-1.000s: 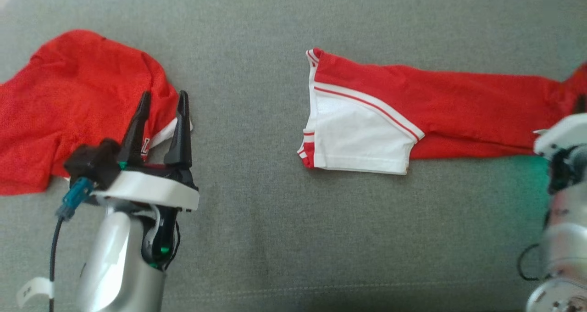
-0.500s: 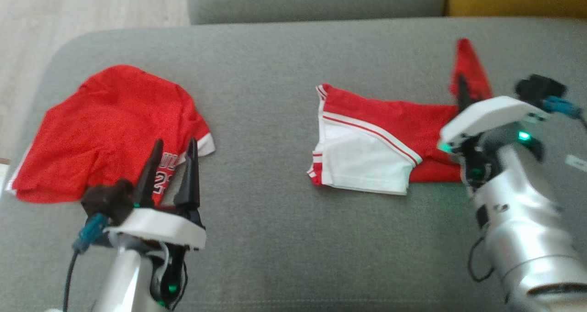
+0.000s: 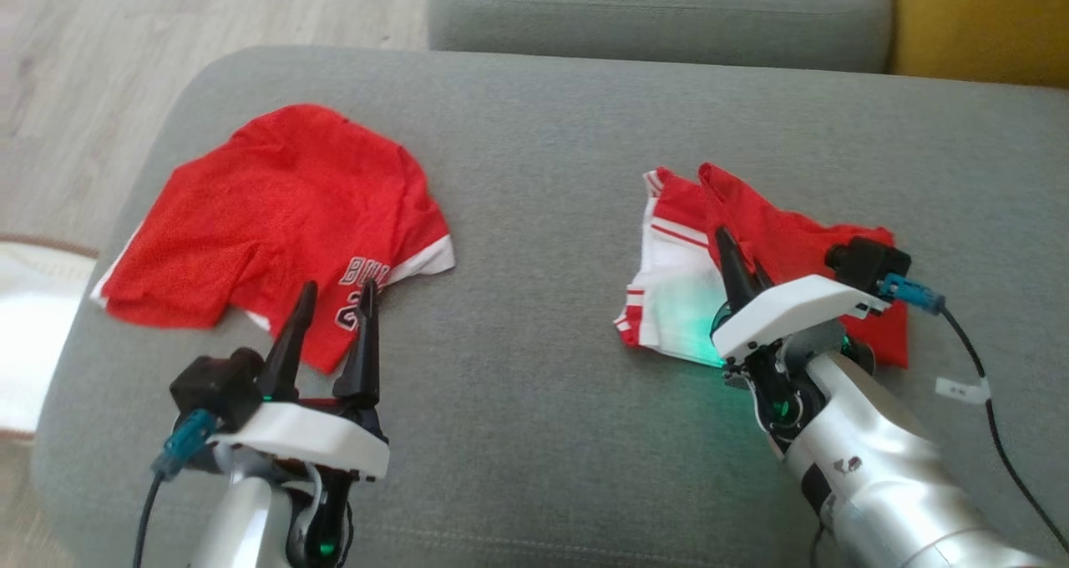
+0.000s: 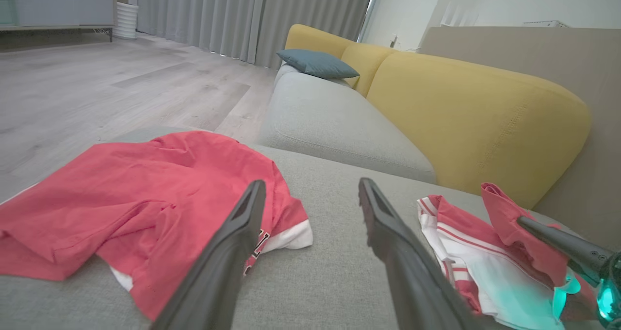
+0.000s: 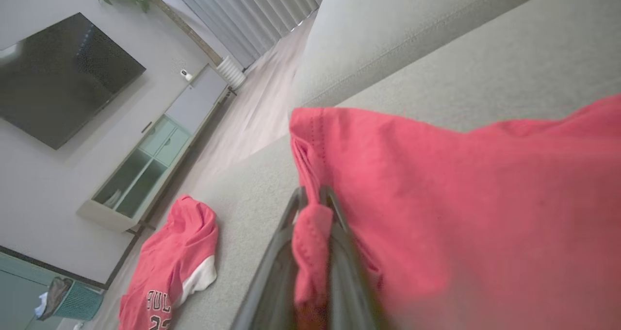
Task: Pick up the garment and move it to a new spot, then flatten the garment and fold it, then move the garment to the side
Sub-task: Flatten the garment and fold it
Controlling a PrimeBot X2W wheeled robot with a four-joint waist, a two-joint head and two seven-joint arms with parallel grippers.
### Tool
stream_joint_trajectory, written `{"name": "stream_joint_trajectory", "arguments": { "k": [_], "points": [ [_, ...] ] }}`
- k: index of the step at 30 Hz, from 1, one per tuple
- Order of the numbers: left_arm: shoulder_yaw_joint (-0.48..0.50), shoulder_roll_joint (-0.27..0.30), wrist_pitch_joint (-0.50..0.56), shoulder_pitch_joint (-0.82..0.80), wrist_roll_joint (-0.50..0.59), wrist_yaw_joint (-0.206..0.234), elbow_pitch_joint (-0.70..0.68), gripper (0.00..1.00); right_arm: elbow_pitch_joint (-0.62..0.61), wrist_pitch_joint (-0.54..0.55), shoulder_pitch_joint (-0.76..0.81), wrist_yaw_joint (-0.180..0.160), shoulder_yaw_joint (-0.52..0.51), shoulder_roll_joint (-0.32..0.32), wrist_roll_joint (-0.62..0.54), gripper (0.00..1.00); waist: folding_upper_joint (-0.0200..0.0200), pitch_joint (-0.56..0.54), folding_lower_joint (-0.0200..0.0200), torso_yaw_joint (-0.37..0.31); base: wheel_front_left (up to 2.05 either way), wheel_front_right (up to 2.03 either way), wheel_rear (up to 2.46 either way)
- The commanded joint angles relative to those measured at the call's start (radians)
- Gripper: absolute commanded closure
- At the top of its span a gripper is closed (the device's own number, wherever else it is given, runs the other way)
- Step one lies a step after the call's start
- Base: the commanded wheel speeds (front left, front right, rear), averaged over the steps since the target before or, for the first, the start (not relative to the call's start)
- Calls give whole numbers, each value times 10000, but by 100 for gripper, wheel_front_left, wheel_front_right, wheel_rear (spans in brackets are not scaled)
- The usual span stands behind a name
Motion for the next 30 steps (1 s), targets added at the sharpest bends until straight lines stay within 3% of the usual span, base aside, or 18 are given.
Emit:
{"name": "stream_joint_trajectory", "arguments": {
  "k": [1, 9, 10, 11, 22, 26, 30],
  "points": [
    [312, 112, -120, -380, -52, 75, -303, 0, -134, -240, -534, 33, 326, 119, 315, 100, -1, 86, 1, 177, 0, 0, 0],
    [215, 112, -120, -435, -122, 87, -245, 0, 818, -737, -1089, 33, 1755, 119, 1285, 100, -1, 344, 1, 564, 0, 0, 0],
    [207, 112, -120, -441, -130, 93, -240, 0, 856, -752, -1134, 33, 1903, 119, 1360, 60, -1, 364, 1, 582, 0, 0, 0],
    [204, 112, -120, -445, -133, 98, -234, 0, 861, -762, -1174, 33, 2031, 119, 1409, 0, -1, 377, 1, 590, 0, 0, 0],
    [452, 112, -120, -463, -103, 155, -301, 0, -755, -774, -1101, 33, 2858, 120, 1085, 0, -1, 262, 1, 27, 0, 0, 0],
    [541, 112, -120, -467, -116, 154, -557, 0, -1059, -774, -1299, 33, 2494, 120, -249, 0, -1, 205, 1, -467, 0, 0, 0],
    [618, 112, -120, -546, -114, 169, -888, 0, -1287, -775, -1201, 33, 1247, 120, -2506, 0, -1, 197, 1, -980, 0, 0, 0]
  ]
}}
